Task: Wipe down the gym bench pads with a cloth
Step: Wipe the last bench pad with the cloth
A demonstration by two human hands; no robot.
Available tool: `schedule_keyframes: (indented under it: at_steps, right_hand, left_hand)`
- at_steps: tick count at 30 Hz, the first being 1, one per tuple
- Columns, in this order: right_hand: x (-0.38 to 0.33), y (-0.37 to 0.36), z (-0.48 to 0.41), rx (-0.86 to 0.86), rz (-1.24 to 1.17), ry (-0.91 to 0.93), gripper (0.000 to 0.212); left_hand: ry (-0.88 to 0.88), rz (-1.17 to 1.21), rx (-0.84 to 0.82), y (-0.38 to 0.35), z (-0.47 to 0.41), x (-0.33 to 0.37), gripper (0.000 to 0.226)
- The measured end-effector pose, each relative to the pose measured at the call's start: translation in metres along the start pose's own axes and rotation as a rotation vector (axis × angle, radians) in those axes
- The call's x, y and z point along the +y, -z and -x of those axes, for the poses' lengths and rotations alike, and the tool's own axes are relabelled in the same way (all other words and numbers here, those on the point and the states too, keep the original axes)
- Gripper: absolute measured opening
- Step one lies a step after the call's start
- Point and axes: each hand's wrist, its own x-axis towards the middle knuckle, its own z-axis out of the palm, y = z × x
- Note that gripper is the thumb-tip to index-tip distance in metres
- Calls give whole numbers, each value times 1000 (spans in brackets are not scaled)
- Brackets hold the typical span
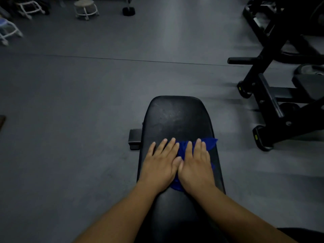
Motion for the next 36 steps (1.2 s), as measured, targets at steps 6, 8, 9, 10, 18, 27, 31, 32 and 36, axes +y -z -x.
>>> schedule_keyframes:
  at_steps: [6,8,9,10,18,27,31,32,36]
  right_hand:
    - [-26,-2,-66,117,-28,125,77]
    - [-39,-2,-92,132,-27,155,77]
    - [-45,-2,-104,132,-15,165,78]
    - [-52,-1,-116,129,-8,173,79]
    - [-68,-2,-105,37,12,427,85]
    - [21,12,-43,106,-7,139,59]
    - [17,19,-6,42,-69,167,56]
    - [16,24,2,51,-90,190,56]
    - [20,38,29,173,-113,227,58]
  left_hand:
    - [96,-54,43,11,-47,-51,75]
    - [168,-51,40,18,-58,-67,69]
    - [207,-25,41,20,-61,-74,62]
    - [243,28,59,23,-61,-79,56]
    - [372,356,273,50,-40,-77,56]
    - [262,257,134,23,22,-16,58]
    - [230,166,89,22,45,8,61]
    - [221,154,91,26,48,12,62]
    - [176,108,106,45,56,20,66]
